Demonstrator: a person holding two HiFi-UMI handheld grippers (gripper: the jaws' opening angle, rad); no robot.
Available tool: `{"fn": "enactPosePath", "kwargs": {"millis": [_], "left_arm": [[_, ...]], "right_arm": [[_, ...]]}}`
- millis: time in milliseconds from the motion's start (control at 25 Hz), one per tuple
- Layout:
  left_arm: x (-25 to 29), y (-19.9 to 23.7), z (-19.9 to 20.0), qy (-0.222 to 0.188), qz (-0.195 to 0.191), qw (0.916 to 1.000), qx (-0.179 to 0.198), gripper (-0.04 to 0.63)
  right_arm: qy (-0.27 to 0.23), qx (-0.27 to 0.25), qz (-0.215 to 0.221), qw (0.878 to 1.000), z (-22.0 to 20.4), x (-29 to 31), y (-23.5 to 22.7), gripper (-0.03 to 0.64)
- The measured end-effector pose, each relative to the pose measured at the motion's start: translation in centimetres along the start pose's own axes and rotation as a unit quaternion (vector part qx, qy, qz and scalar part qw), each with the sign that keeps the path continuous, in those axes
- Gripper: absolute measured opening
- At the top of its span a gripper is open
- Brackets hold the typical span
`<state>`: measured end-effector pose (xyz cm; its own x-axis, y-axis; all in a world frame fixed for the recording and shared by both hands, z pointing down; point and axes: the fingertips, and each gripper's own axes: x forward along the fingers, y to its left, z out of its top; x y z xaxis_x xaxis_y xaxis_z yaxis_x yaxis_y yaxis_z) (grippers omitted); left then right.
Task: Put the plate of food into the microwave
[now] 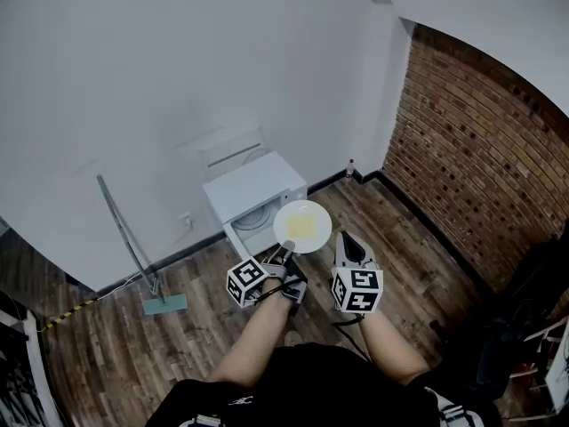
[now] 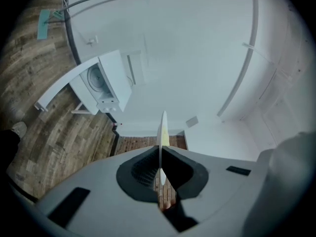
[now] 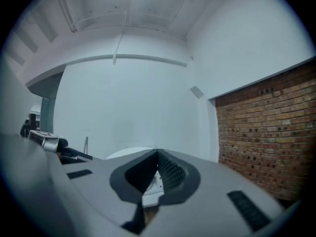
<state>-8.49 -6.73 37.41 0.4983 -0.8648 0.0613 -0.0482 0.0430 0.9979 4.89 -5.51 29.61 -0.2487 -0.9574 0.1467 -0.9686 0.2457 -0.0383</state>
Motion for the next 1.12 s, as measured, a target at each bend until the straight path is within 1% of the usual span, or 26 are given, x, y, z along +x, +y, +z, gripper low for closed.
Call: {"fn": "enactPosePath", "kwargs": {"millis": [120,280,480,600,800,1000,1120], "left_arm": [[2.1,-0.3,3.0,-0.008,-0.004,0.9999,-0.007,0.014],[3.7,0.8,6.4,-0.018,0.003,0.9996,-0.019,0.014],[5.3,1.7,9.2,-0.018,0.004,0.9996,-0.023,0.014],[5.9,2.3,10.4,-0.015,0.009,0.9994,-0.031,0.014],[6.3,3.1,11.8,-0.018,0.017,0.999,-0.036,0.014],[5.9,4.0,12.9,-0.035,0.024,0.9983,-0.041,0.014],[5.8,4.4,13.5,-0.046,0.028,0.9972,-0.051,0.012]], "right_arm": [[0.004,0.003,0.004,1.0,0.3,3.7,0.6,0.012],[0.005,0.009,0.006,1.0,0.1,7.5,1.9,0.012],[0.025,0.01,0.006,1.0,-0.2,11.2,2.8,0.012],[0.04,0.01,0.004,0.999,-0.8,12.6,3.2,0.012],[0.048,0.013,0.009,0.999,-1.4,14.3,3.6,0.012],[0.059,0.018,0.033,0.998,-2.1,15.8,4.4,0.012],[0.063,0.017,0.047,0.997,-2.3,16.8,4.8,0.012]]}}
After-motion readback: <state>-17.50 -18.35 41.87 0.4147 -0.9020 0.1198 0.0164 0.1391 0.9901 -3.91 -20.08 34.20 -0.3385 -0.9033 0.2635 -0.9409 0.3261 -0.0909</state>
